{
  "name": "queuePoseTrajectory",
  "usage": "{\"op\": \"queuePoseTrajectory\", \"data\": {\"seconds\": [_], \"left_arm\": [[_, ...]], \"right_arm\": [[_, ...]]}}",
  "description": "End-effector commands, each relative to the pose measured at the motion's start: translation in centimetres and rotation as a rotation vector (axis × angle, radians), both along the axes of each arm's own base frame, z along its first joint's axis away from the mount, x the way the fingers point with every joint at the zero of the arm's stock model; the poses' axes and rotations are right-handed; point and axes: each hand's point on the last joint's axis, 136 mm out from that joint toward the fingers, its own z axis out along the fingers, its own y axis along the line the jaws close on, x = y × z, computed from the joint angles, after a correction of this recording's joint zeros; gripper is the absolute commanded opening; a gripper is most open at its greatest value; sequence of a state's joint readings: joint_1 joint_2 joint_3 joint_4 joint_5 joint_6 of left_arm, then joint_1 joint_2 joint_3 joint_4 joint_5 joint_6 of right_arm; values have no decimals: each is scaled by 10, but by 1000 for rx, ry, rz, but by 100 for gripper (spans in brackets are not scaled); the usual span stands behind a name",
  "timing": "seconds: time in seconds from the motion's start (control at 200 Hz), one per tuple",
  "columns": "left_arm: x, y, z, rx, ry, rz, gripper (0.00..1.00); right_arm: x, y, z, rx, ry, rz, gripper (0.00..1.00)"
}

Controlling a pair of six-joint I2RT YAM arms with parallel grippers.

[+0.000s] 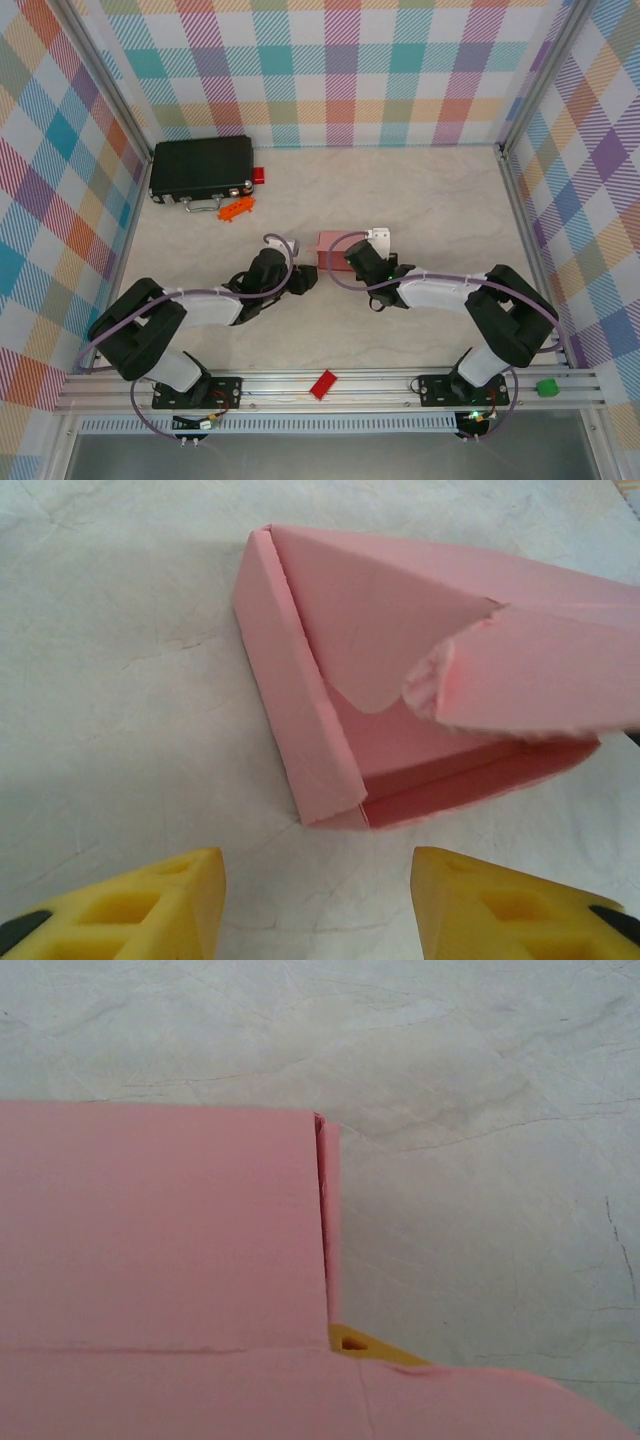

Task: Fold the paper box

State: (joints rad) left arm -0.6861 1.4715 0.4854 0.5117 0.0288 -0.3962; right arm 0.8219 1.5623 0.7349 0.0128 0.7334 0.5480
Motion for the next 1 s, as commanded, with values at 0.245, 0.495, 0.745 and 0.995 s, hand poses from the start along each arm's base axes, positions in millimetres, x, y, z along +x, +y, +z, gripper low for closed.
{"op": "queuePoseTrajectory", "data": {"seconds": [0.245, 0.495, 0.745, 0.995], "left_arm": [[-14, 14, 17, 2, -35, 18, 53], [-19, 26, 19, 17, -32, 52, 54], [-20, 31, 21, 26, -36, 70, 54], [-19, 46, 31, 59, -62, 131, 57]], "right_arm": [[-13, -1, -9, -37, 62, 3, 17], [-19, -3, -7, -35, 65, 9, 26], [-29, -8, -4, -34, 70, 16, 40], [-43, -22, 0, -37, 74, 17, 55]]}}
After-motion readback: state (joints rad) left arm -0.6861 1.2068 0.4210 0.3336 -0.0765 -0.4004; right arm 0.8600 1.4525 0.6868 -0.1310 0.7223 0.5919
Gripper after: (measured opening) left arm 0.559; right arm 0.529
